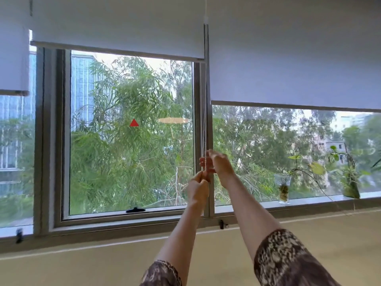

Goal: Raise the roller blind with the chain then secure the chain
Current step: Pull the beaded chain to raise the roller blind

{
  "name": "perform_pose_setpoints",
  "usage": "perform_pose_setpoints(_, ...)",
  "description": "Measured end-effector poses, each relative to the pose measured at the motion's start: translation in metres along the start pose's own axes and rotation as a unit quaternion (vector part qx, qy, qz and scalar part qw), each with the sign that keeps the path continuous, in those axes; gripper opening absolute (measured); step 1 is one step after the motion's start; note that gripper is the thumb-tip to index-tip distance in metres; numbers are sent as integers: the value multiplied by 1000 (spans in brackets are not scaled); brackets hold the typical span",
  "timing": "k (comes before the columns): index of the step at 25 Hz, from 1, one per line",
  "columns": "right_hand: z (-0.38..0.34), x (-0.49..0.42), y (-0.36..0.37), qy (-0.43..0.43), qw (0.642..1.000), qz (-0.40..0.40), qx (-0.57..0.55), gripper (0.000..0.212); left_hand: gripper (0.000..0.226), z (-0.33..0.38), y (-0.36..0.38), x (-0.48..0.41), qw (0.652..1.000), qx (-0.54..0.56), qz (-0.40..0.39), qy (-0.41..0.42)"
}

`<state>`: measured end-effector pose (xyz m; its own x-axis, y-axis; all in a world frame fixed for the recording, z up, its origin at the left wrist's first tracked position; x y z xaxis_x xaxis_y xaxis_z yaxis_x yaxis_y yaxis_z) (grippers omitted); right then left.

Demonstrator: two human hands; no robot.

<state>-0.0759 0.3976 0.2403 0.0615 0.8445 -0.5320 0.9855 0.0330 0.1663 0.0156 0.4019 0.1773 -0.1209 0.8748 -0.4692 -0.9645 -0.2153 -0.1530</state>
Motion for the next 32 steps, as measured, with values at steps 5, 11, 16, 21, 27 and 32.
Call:
perform_pose_setpoints(5, -23, -8, 14, -23, 995, 51, -82, 25, 40, -22, 15, 22, 999, 2, -29, 14)
perform_pose_setpoints(11, -13, 5, 3, -101, 990, 89, -32, 28, 30, -20, 2, 12, 986, -24, -167, -3)
perform_pose_setpoints(16, 14, 29, 5, -101, 992, 62, -33, 24, 41, 13, -12, -10, 993, -14, -121, 0)
perform_pose_setpoints(21, 37, 54, 2, -144, 988, 38, -28, 24, 39, 67, -4, -35, 995, 89, -33, 5)
perform_pose_setpoints(27, 58, 74, -16, -120, 992, 11, -36, 28, 26, 107, 3, -48, 998, 60, 16, 9)
perform_pose_setpoints(32, 50, 71, -35, -32, 997, -66, -17, 24, 19, 103, 5, -40, 997, 13, 63, 42)
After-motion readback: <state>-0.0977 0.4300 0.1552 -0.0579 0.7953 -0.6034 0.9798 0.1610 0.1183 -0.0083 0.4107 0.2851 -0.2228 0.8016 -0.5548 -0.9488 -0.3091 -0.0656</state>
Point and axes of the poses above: each hand's wrist, its own x-axis away from the middle knuckle, its own y-axis out of the palm, z = x × y, the point moved 4 cm from there along -x, towards the middle knuckle, and after that the axes turned 14 degrees about -x, right-handed, at the moved point
